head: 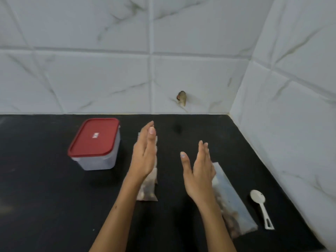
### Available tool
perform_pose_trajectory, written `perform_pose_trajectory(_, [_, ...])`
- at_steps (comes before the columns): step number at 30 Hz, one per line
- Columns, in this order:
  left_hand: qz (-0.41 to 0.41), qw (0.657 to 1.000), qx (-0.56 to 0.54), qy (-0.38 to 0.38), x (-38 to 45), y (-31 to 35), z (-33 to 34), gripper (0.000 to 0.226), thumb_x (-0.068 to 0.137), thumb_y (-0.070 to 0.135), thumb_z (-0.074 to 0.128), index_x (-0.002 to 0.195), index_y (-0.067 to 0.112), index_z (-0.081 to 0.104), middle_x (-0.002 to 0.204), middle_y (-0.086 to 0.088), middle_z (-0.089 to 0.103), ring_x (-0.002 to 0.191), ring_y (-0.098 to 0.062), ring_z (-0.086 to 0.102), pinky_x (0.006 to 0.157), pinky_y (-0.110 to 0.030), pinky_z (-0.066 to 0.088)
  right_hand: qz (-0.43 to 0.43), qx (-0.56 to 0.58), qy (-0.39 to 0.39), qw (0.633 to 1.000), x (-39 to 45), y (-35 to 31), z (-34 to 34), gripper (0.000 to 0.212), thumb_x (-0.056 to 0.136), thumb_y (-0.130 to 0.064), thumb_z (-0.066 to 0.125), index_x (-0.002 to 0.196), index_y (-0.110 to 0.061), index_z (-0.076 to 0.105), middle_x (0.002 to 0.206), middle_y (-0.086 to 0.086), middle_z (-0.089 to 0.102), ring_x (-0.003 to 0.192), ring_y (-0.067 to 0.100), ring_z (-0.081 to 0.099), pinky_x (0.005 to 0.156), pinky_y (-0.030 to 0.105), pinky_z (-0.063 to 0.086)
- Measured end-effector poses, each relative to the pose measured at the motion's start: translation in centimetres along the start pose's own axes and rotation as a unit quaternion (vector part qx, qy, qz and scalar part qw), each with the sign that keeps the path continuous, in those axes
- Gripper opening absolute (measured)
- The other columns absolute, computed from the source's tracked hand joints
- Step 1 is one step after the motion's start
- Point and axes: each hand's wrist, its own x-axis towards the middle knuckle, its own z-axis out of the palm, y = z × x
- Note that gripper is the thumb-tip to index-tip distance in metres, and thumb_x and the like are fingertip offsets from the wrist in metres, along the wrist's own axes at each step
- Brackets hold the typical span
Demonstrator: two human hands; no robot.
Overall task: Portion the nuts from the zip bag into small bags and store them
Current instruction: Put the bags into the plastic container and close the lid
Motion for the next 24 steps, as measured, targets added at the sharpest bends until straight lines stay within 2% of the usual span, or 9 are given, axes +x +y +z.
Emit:
perform_pose_trajectory(2, [0.008,0.999,-0.007,0.045,1.3,-0.6,-3.7,0.066,0.092,0.061,0.023,0.139,0.02,0.044,0.137,0.005,0.05,0.123,0.001,0.047,0.09,0.003,0.032,-0.026,0.031,-0.024,0.999,0.9,-2.3,2.0,0.077,0.089,-0.06,0.028,0.152,-0.024,0.003,0.16,-0.002,0.0,0.146,0.012,0.002,0.116,0.036,0.005])
perform_pose_trajectory(6, [-0.007,0.989,-0.021,0.148,3.9,-2.2,-11.5,0.065,0.093,0.059,0.021,0.128,0.016,0.054,0.127,0.002,0.058,0.121,-0.011,0.052,0.094,-0.015,0.037,-0.044,0.117,-0.093,0.988,3.1,-7.9,7.0,0.074,0.091,-0.058,0.033,0.151,-0.022,0.009,0.159,-0.002,0.009,0.146,0.013,0.01,0.119,0.038,0.011])
perform_pose_trajectory(9, [-0.044,0.975,-0.045,0.213,5.9,-3.9,-15.9,0.063,0.099,0.052,0.02,0.123,0.009,0.058,0.122,-0.003,0.063,0.114,-0.012,0.057,0.098,-0.024,0.04,-0.025,0.155,-0.125,0.98,5.2,-11.2,11.1,0.067,0.095,-0.053,0.035,0.15,-0.02,0.017,0.159,-0.002,0.015,0.146,0.014,0.013,0.119,0.042,0.015])
perform_pose_trajectory(12, [-0.109,0.959,-0.073,0.253,7.8,-6.4,-18.9,0.059,0.102,0.047,0.021,0.119,0.007,0.06,0.117,-0.004,0.064,0.114,-0.017,0.058,0.099,-0.031,0.041,-0.013,0.144,-0.144,0.979,7.1,-13.6,15.0,0.06,0.097,-0.049,0.036,0.147,-0.017,0.028,0.158,0.0,0.017,0.145,0.016,0.017,0.118,0.039,0.019])
perform_pose_trajectory(15, [-0.181,0.954,-0.077,0.227,9.6,-9.6,-20.8,0.056,0.102,0.047,0.026,0.123,0.006,0.058,0.127,-0.009,0.061,0.122,-0.022,0.053,0.101,-0.033,0.04,0.01,0.117,-0.137,0.984,9.0,-15.4,18.0,0.057,0.098,-0.044,0.041,0.146,-0.014,0.033,0.156,0.003,0.022,0.143,0.02,0.023,0.114,0.037,0.022])
perform_pose_trajectory(19, [-0.264,0.945,-0.101,0.162,11.7,-13.3,-21.7,0.054,0.102,0.044,0.031,0.135,0.004,0.05,0.138,-0.01,0.054,0.129,-0.025,0.048,0.109,-0.039,0.037,0.077,0.114,-0.109,0.984,11.4,-16.1,21.0,0.06,0.095,-0.039,0.05,0.143,-0.007,0.034,0.146,0.012,0.039,0.133,0.028,0.04,0.105,0.038,0.035])
perform_pose_trajectory(22, [-0.295,0.936,-0.155,0.116,12.8,-14.6,-21.4,0.052,0.103,0.041,0.03,0.14,0.008,0.045,0.139,-0.01,0.052,0.122,-0.025,0.053,0.094,-0.034,0.044,0.118,0.101,-0.084,0.984,12.9,-16.2,22.8,0.06,0.092,-0.04,0.056,0.138,-0.005,0.04,0.138,0.014,0.045,0.126,0.03,0.045,0.1,0.039,0.04])
perform_pose_trajectory(24, [-0.292,0.933,-0.192,0.091,13.5,-14.9,-21.3,0.049,0.104,0.039,0.028,0.138,0.009,0.047,0.131,-0.01,0.055,0.106,-0.022,0.06,0.082,-0.032,0.048,0.138,0.083,-0.066,0.985,14.0,-16.1,23.9,0.055,0.09,-0.042,0.058,0.13,-0.005,0.049,0.131,0.014,0.051,0.12,0.031,0.05,0.092,0.039,0.044])
